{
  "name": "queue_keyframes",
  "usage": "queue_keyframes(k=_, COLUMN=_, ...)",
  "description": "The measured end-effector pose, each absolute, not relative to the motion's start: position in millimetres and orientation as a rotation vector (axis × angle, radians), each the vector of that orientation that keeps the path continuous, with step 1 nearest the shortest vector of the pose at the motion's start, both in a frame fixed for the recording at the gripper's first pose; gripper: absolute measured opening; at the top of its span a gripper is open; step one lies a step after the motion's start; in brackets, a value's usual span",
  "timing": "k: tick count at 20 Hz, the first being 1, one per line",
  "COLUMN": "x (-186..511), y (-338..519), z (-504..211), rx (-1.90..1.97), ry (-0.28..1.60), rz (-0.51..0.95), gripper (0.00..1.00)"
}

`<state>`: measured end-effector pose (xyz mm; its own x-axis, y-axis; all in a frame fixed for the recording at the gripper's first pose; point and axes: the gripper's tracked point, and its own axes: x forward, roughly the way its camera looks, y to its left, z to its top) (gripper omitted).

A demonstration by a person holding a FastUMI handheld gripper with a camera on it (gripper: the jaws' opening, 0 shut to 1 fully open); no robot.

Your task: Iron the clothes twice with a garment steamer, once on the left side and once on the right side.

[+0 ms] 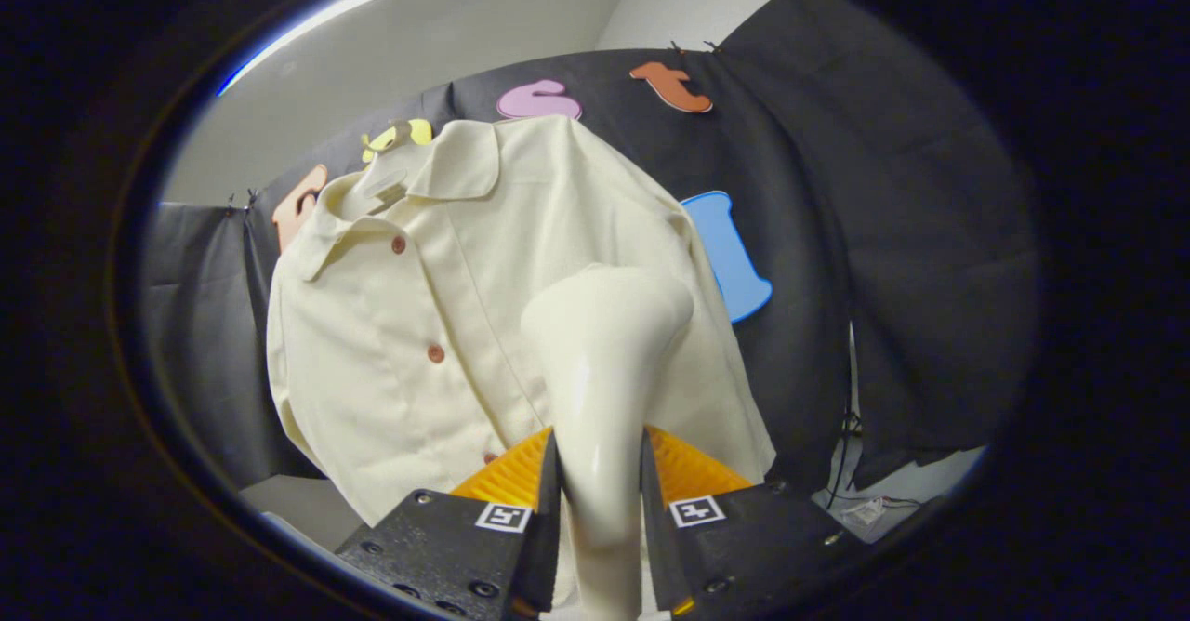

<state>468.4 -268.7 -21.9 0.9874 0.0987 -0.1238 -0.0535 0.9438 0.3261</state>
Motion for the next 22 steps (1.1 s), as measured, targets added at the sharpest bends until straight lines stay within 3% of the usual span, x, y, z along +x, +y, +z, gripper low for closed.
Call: queue_keyframes(k=22, x=402.5, y=-283.2, z=-210.3, rx=0.451, ry=0.330, rz=0.111, gripper=0.40)
